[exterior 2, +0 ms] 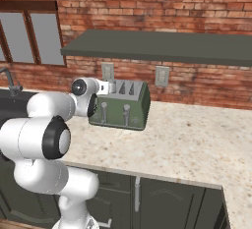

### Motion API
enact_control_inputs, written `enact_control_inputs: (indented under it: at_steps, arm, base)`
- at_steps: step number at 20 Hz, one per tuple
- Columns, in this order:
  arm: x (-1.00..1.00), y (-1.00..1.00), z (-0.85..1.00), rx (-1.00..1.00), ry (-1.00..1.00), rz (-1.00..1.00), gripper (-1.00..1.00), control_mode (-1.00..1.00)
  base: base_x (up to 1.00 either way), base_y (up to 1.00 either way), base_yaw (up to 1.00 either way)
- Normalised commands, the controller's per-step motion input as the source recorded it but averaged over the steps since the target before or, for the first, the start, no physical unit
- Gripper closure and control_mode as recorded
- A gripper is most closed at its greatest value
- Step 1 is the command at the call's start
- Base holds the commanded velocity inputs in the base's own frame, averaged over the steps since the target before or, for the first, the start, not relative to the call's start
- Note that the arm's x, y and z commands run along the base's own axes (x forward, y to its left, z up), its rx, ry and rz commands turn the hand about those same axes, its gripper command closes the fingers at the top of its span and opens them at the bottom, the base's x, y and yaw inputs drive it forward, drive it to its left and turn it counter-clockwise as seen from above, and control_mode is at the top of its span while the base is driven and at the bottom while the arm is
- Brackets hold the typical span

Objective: Start the toaster. Once the lever pops up, take the bread to the plate on the dining counter.

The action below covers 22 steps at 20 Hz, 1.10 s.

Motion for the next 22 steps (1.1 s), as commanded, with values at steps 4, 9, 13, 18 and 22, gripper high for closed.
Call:
enact_control_inputs:
  at_steps: [4, 9, 13, 18, 22]
  arm:
    - [0.0, 0.0, -0.03, 0.0, 0.0, 0.0, -1.0, -1.0]
    - [0.0, 0.0, -0.05, 0.0, 0.0, 0.0, -1.0, -1.0]
    - [0.0, 0.0, -0.05, 0.0, 0.0, 0.0, -1.0, -1.0]
    - [0.0, 0.0, 0.0, 0.0, 0.0, 0.0, -1.0, -1.0]
    - [0.0, 0.0, 0.0, 0.0, 0.0, 0.0, -1.0, -1.0]
  base:
    - [0.0, 0.0, 0.0]
    - [0.0, 0.0, 0.0]
    - [0.0, 0.0, 0.0]
    - [0.0, 0.0, 0.0]
    - [0.0, 0.0, 0.0]
